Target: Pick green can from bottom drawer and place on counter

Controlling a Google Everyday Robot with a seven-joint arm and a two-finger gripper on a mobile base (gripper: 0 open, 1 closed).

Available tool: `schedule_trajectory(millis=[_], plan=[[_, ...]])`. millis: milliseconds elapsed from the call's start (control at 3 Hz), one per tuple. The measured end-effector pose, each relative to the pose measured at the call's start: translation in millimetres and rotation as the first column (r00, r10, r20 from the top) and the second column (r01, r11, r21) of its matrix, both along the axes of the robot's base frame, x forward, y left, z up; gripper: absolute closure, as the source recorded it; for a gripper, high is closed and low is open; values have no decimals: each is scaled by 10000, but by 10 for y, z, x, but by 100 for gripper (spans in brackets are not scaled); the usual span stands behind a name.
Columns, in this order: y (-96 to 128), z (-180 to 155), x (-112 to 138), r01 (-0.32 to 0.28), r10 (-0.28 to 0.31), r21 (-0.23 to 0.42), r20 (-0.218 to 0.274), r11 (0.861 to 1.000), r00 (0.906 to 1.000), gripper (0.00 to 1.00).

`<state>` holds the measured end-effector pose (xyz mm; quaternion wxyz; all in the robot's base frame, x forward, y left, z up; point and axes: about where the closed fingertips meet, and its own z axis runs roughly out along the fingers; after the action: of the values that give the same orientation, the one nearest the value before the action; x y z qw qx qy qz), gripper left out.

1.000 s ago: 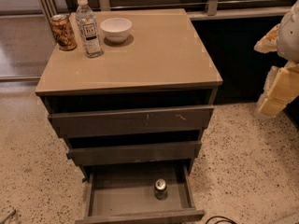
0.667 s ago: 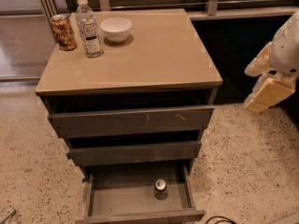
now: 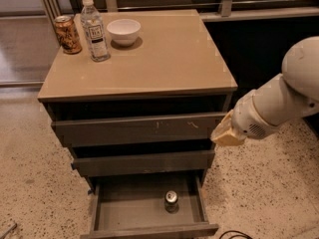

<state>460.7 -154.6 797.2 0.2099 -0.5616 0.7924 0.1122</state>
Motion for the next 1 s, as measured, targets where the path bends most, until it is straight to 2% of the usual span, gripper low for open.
schedule_trajectory(millis=[333,667,1000], plan=[[60,-139,107,117,-121,257,154,9996,9998,100],[61,-139,107,115,-119,256,153,9996,9998,100],[13,-472,168,186,-192,191,288,9996,9994,100]])
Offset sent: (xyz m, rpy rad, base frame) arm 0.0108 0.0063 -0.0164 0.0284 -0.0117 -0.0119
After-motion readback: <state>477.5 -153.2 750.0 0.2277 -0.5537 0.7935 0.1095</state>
